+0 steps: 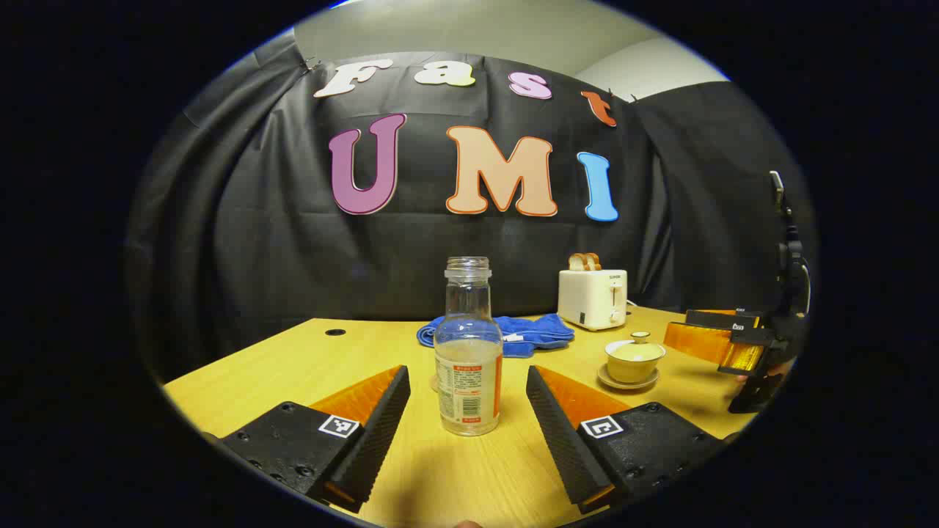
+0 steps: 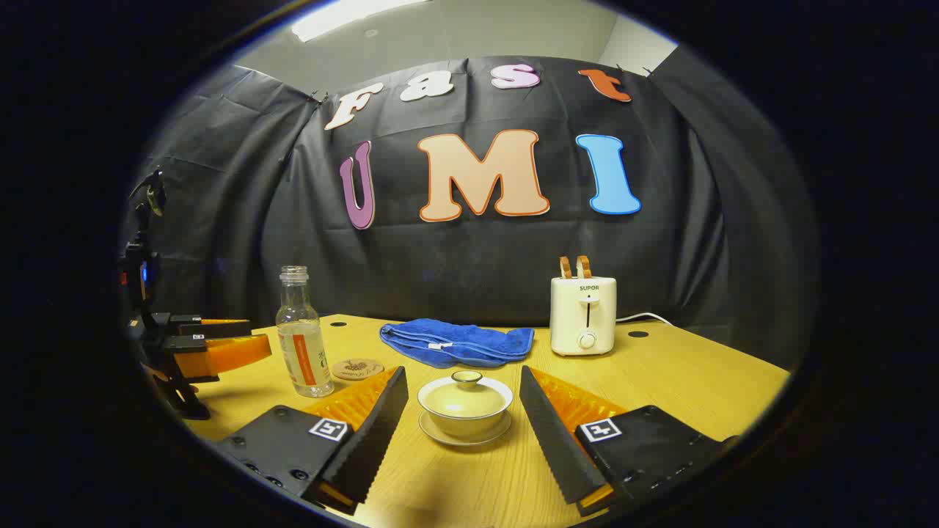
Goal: Open the teacup lid with one hand, grasp the water bottle and pour water into the teacup with the other hand; after pouring, place the water bottle on the coaster and then close the teacup lid.
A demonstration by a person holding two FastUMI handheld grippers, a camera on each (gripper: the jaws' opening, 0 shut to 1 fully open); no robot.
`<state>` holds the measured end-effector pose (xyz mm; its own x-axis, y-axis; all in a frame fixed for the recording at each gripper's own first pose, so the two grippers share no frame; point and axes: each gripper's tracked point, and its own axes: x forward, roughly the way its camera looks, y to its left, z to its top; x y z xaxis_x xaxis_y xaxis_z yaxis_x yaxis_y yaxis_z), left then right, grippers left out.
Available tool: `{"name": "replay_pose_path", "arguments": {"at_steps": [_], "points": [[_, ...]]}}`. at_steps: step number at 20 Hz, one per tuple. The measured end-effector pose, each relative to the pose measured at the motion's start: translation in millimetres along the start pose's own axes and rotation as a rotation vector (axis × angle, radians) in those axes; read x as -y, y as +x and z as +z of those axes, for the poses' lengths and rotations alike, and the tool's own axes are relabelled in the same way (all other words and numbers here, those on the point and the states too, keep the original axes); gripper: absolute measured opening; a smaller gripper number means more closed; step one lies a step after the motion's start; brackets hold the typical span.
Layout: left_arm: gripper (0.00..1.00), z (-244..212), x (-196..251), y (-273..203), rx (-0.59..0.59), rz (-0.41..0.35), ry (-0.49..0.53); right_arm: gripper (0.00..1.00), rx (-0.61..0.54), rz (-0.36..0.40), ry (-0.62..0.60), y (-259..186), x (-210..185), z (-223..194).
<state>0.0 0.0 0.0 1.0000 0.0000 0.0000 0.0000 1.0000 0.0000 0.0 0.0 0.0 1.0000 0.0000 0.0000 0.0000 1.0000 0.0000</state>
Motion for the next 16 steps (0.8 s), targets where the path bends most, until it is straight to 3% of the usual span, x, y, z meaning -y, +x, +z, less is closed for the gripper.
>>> {"name": "replay_pose_path", "arguments": {"at_steps": [1, 2, 4, 5, 6, 7, 10, 14, 15, 16], "points": [[0.93, 1.6, 1.6, 0.0, 0.003, -0.002, 0.001, 0.93, 0.0, -0.001, 0.0, 0.0, 0.1, 0.4], [0.93, 0.2, 1.6, 0.3, 0.001, -0.003, 0.001, 1.0, 0.001, -0.001, 0.0, -0.2, 0.1, 1.5], [0.93, -0.2, 1.9, 0.4, 0.003, -0.002, 0.001, 0.93, -0.001, -0.012, 0.0, -0.2, 2.3, 0.3], [0.93, -0.2, 2.5, 0.7, 0.002, -0.005, 0.001, 1.0, 0.002, -0.011, -0.001, -0.3, 1.5, 1.4], [0.93, -0.6, 2.7, 0.6, 0.003, -0.006, 0.0, 1.0, -0.001, -0.012, 0.0, -0.4, 2.0, 0.7], [0.93, -0.4, 2.2, 0.6, 0.002, -0.004, 0.002, 0.94, 0.002, -0.012, -0.001, -0.2, 1.4, 1.5], [0.93, -0.6, 2.2, 1.7, 0.004, -0.001, 0.001, 1.0, 0.0, -0.012, -0.001, 0.0, 1.4, 1.0], [0.94, -0.7, 2.4, 1.5, 0.008, -0.001, 0.003, 0.98, 0.0, -0.012, -0.001, -0.4, 1.5, 1.4], [0.93, -0.5, 2.5, 2.0, 0.008, 0.0, 0.003, 0.93, 0.0, -0.012, -0.001, -0.3, 1.3, 1.7], [0.94, -1.0, 2.2, 1.4, 0.007, 0.002, 0.003, 1.0, 0.0, -0.012, -0.001, -0.4, 1.6, 1.5]]}}
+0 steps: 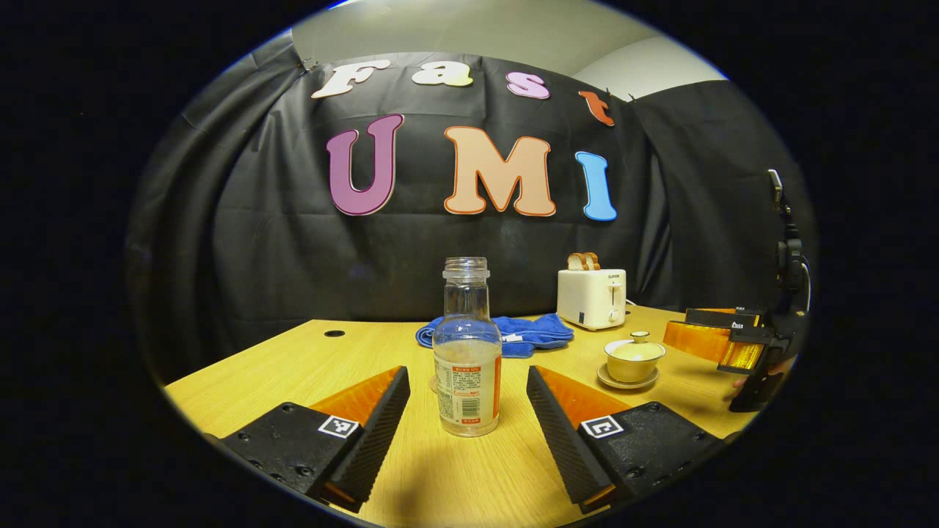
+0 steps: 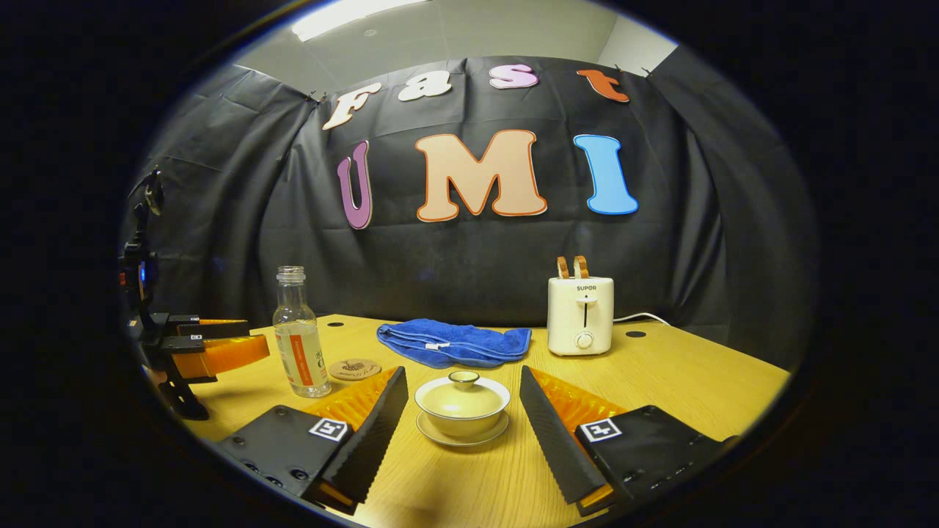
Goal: Open the teacup lid with one hand, grasp the water bottle and pour water into the teacup with the other hand; after pouring, place the water bottle on the coaster and then close the teacup lid.
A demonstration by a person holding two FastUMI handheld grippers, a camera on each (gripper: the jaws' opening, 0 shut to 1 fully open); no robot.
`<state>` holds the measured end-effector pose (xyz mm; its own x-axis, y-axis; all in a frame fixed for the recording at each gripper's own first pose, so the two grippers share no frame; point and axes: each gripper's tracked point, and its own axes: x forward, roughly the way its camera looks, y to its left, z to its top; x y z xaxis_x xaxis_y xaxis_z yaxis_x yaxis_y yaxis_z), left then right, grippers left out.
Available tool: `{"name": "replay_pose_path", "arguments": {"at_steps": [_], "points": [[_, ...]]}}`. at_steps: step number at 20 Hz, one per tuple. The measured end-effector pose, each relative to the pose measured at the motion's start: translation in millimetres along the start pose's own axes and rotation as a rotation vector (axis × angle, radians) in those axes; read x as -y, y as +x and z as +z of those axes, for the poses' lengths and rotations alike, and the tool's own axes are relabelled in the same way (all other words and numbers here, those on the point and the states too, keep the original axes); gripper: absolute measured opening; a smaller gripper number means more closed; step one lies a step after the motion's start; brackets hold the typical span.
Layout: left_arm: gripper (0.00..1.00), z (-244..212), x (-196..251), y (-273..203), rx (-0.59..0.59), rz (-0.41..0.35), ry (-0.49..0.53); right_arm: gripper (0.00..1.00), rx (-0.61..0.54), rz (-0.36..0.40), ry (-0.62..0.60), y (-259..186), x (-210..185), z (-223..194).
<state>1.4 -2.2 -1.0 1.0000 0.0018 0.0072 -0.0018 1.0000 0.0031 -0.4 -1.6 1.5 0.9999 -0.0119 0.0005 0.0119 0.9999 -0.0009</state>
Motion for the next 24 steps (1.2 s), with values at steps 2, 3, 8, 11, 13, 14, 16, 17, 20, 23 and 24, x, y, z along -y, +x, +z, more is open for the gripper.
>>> {"name": "replay_pose_path", "arguments": {"at_steps": [2, 3, 8, 11, 13, 14, 16, 17, 20, 23, 24], "points": [[0.94, -0.1, -1.1, 0.1, 0.0, 0.004, 0.0, 1.0, 0.0, 0.0, 0.0, 0.0, 0.6, -0.1], [0.94, 0.4, -0.2, 0.3, 0.001, 0.005, 0.001, 1.0, 0.0, 0.0, 0.0, -0.1, 0.6, 0.2], [0.94, -0.4, -1.5, 1.0, 0.0, 0.012, 0.001, 0.93, -0.005, 0.026, 0.002, 4.0, -3.4, -1.2], [0.94, 0.4, -1.2, 0.2, 0.001, 0.012, 0.001, 0.93, -0.009, 0.043, 0.003, 10.2, -6.6, -1.6], [0.94, -0.4, -1.0, -0.3, 0.0, 0.012, 0.001, 0.93, -0.012, 0.056, 0.003, 18.4, -10.8, -2.4], [0.94, -0.1, -1.6, -0.2, 0.0, 0.012, 0.001, 0.93, -0.014, 0.063, 0.003, 22.6, -12.5, -3.5], [0.94, 0.3, -1.1, 1.0, 0.0, 0.012, 0.002, 0.93, -0.026, 0.06, 0.004, 32.6, -11.9, -5.9], [0.94, 0.7, -1.6, -0.1, 0.0, 0.012, 0.001, 0.96, -0.037, 0.054, 0.004, 37.3, -11.4, -7.1], [0.94, -1.4, -1.9, -0.3, -0.001, 0.012, 0.0, 0.96, -0.071, 0.037, -0.001, 51.2, -10.3, -13.0], [0.94, 0.1, -1.5, -0.1, 0.0, 0.012, 0.001, 0.93, -0.111, 0.014, 0.0, 61.2, -7.1, -20.4], [0.94, -0.5, -1.1, 0.3, 0.0, 0.012, 0.001, 0.92, -0.129, 0.006, -0.001, 64.9, -4.9, -23.6]]}}
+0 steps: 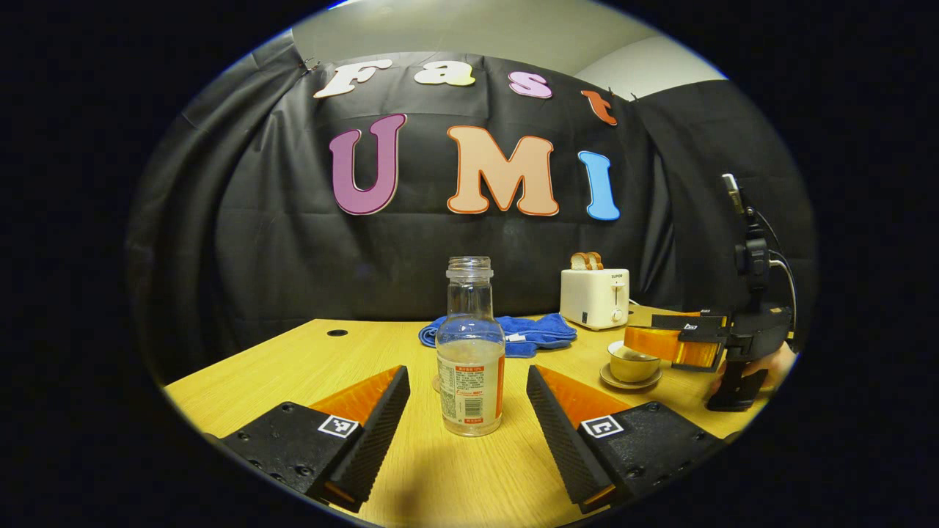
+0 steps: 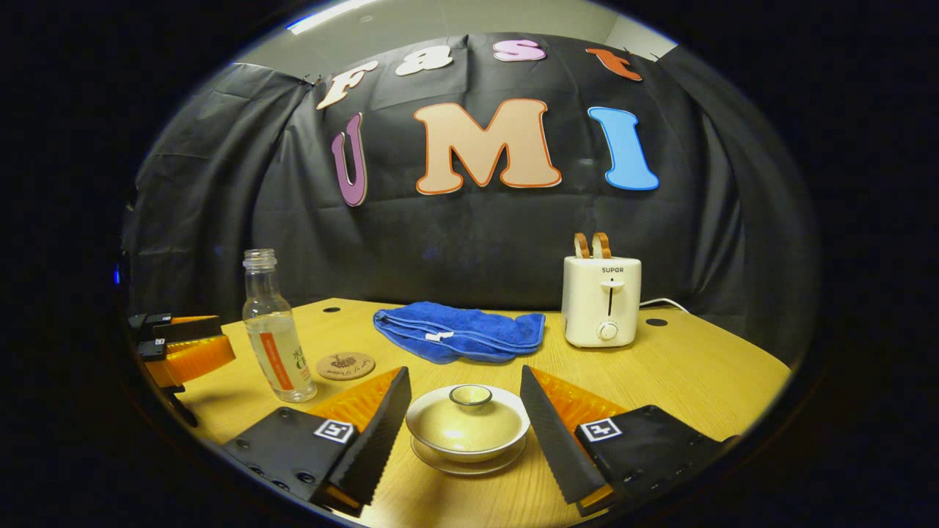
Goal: Open the teacup lid with one hand, grasp the water bottle and pour water into the teacup with the other hand; after pouring, place the water bottle on the coaster and then close the teacup lid.
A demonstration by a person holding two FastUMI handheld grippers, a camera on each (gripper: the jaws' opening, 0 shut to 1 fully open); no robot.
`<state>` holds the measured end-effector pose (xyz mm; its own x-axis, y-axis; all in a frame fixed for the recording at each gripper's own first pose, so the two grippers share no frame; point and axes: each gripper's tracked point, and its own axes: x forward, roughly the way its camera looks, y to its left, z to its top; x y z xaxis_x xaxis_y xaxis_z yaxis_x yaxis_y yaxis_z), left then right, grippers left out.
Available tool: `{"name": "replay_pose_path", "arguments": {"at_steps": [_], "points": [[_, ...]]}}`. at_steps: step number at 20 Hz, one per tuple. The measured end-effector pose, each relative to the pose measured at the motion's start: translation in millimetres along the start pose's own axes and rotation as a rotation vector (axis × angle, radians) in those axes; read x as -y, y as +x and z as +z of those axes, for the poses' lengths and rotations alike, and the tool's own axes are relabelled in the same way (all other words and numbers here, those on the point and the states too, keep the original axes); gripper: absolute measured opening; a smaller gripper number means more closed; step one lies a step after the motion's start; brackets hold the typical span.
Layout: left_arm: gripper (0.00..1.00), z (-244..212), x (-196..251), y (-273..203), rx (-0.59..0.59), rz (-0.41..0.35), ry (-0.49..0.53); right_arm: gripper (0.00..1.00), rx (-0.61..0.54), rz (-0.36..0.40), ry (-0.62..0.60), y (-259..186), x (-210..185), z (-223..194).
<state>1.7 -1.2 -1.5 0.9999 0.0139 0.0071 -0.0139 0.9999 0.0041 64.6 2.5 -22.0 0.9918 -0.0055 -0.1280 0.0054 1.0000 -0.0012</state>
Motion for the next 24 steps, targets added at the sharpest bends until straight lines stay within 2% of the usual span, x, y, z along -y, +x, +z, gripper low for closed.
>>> {"name": "replay_pose_path", "arguments": {"at_steps": [1, 2, 7, 9, 10, 13, 15, 17, 19, 20, 24], "points": [[0.94, 0.2, -0.1, 0.3, 0.0, 0.0, 0.0, 0.92, -0.019, -0.005, 0.0, 3.2, 0.6, -2.8], [0.93, -0.3, -0.1, 0.3, 0.0, 0.0, 0.0, 0.87, -0.038, -0.006, -0.002, 5.6, 0.7, -5.7], [0.94, -0.1, 0.4, -0.2, 0.0, 0.001, 0.0, 0.87, -0.108, -0.012, -0.007, 12.7, 1.0, -15.8], [0.93, -0.1, 0.7, -0.1, 0.0, 0.001, 0.0, 0.88, -0.085, -0.006, -0.012, 13.1, 1.3, -13.2], [0.94, -0.2, 0.8, 0.1, 0.0, 0.001, 0.0, 0.75, -0.075, -0.006, -0.019, 15.9, 0.8, -10.0], [0.94, -0.2, 0.7, 0.1, 0.0, 0.001, -0.001, 0.6, -0.077, -0.002, -0.014, 14.5, -0.5, -11.7], [0.94, 0.0, 0.8, -0.3, 0.0, 0.002, 0.0, 0.61, -0.064, 0.005, -0.012, 16.4, -0.1, -9.8], [0.94, 0.2, 0.6, 1.2, 0.0, 0.002, 0.0, 0.39, -0.058, -0.01, -0.015, 15.9, 1.5, -8.5], [0.94, 0.3, 1.4, 0.6, -0.001, 0.002, 0.0, 0.39, -0.058, -0.008, -0.008, 20.8, 1.9, -10.2], [0.94, -0.6, 1.6, -0.3, -0.001, 0.002, 0.0, 0.33, -0.057, -0.006, -0.008, 15.6, 1.3, -8.8], [0.93, -0.4, 1.1, 0.6, -0.001, 0.001, 0.0, 0.32, -0.046, -0.008, -0.013, 14.9, 2.4, -7.0]]}}
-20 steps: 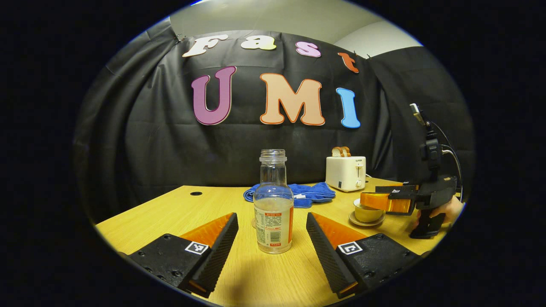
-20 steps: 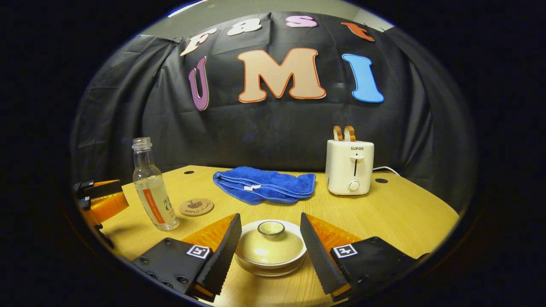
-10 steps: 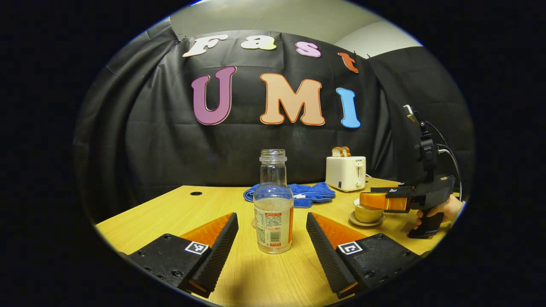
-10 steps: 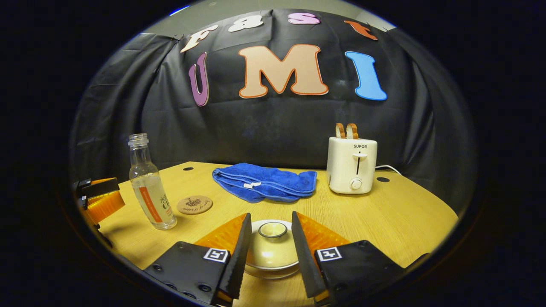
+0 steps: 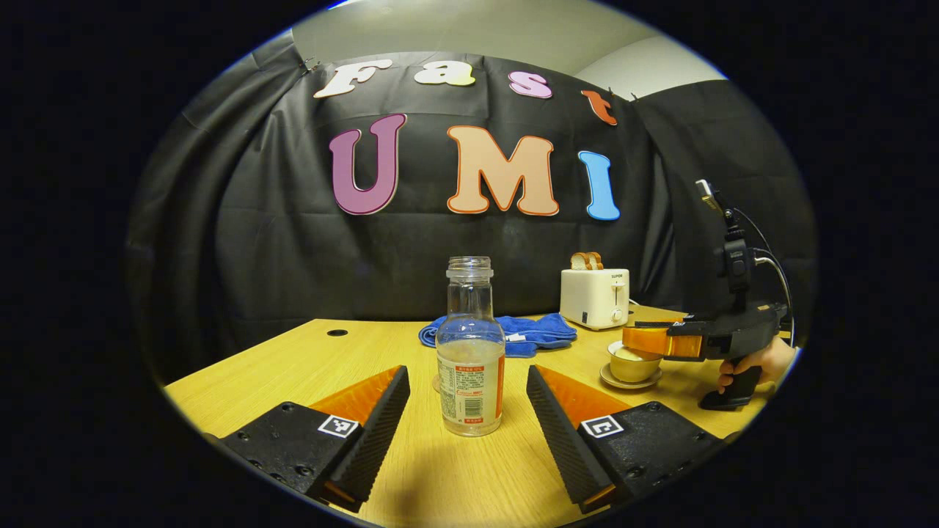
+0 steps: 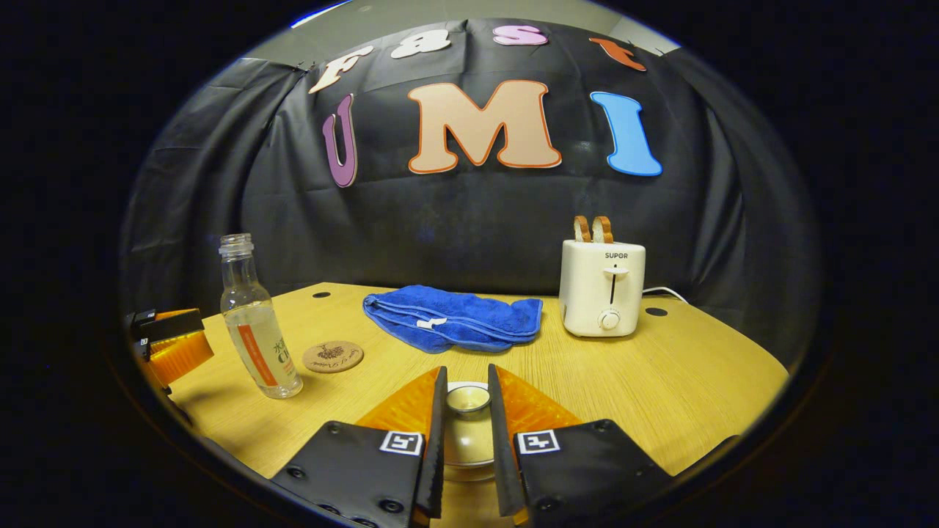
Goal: Open the teacup lid with one hand, grasp the water bottle and pour water into the teacup with the other hand; after pouring, place the water bottle on the coaster and then close the teacup lid.
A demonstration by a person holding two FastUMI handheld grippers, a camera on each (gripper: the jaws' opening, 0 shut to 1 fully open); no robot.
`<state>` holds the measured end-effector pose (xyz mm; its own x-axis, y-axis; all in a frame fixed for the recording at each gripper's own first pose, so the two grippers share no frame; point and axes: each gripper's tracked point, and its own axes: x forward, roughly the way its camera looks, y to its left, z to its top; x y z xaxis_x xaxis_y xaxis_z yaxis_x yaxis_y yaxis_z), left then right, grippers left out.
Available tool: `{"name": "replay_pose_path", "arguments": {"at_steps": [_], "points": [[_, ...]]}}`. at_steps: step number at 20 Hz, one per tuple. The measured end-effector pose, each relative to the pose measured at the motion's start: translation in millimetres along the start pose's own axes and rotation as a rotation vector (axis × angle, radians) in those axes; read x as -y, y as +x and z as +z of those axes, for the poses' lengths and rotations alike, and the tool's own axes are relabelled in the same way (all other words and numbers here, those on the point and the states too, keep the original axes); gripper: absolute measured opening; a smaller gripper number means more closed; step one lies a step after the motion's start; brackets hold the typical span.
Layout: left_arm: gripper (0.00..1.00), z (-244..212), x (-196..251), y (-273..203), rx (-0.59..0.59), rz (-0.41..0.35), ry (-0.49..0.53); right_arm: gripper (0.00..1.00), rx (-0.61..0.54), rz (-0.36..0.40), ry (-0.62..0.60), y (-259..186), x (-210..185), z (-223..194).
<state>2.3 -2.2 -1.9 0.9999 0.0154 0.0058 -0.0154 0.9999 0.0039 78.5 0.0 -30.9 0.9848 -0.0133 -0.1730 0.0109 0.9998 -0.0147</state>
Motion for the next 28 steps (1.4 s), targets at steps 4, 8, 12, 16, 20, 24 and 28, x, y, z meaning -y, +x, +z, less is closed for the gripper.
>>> {"name": "replay_pose_path", "arguments": {"at_steps": [4, 8, 12, 16, 20, 24, 28], "points": [[0.93, 0.0, 0.2, -0.9, 0.0, 0.0, 0.0, 0.33, 0.054, -0.004, 0.004, -6.3, 1.4, 8.5], [0.94, 0.3, -0.9, 1.1, -0.002, 0.009, -0.001, 0.33, 0.139, -0.023, 0.01, -18.2, 6.9, 19.4], [0.94, -0.6, 0.2, 7.6, -0.005, 0.006, -0.001, 0.33, 0.164, -0.051, 0.014, -26.1, 17.0, 21.4], [0.94, -1.2, 3.6, 22.5, -0.007, -0.009, 0.0, 0.32, 0.172, -0.109, 0.019, -38.2, 36.6, 22.2], [0.93, -2.3, -0.9, 37.1, -0.009, 0.01, 0.001, 0.31, 0.175, -0.177, 0.023, -53.6, 60.9, 21.0], [0.94, -10.7, 0.8, 55.7, -0.054, -0.014, 0.005, 0.32, 0.177, -0.206, 0.025, -64.0, 79.5, 19.6], [0.94, -21.1, 3.2, 69.3, -0.134, -0.05, 0.002, 0.31, 0.18, -0.232, 0.026, -69.8, 94.1, 19.6]]}}
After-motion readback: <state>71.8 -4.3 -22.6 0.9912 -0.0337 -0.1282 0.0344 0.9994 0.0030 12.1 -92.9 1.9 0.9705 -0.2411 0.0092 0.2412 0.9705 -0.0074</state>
